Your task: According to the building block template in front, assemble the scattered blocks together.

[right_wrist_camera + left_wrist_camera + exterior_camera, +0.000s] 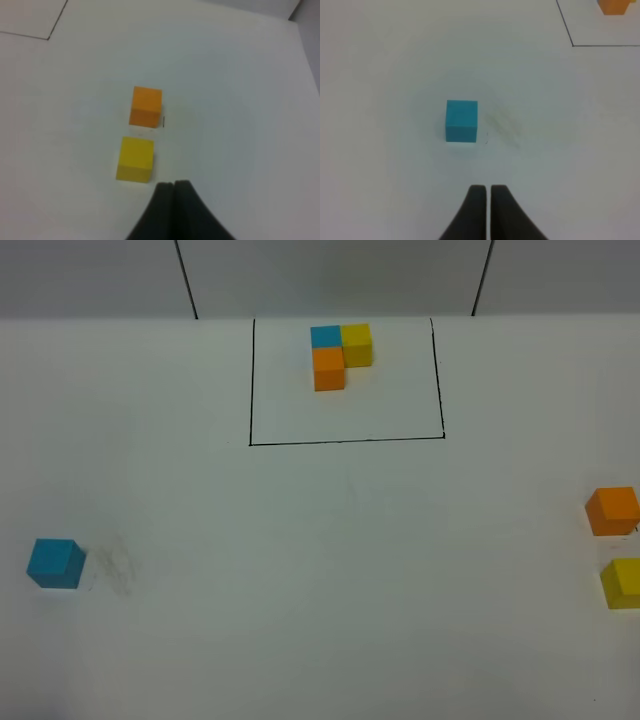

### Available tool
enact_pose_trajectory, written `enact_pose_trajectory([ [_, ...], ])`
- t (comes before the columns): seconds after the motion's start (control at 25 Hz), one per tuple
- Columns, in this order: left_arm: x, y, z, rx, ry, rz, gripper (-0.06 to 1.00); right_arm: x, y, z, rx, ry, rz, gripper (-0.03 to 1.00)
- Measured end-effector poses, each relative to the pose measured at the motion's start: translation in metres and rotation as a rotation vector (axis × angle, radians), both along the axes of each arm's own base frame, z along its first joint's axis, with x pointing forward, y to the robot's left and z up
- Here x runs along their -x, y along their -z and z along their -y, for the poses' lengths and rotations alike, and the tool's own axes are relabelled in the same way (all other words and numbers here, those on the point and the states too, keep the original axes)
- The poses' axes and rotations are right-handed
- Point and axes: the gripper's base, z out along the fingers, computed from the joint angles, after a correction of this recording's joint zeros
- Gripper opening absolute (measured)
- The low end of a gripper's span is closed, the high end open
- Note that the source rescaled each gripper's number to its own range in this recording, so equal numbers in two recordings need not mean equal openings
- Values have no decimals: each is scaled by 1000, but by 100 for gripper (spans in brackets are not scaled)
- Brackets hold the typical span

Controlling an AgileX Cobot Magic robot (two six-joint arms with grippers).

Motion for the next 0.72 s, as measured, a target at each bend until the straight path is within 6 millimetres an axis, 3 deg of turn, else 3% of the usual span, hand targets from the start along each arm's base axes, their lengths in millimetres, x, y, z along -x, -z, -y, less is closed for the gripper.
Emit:
enact_pose_trajectory([
  [0.72, 0, 0, 1, 14, 5, 0, 0, 0, 0, 0, 0, 0, 0, 0],
])
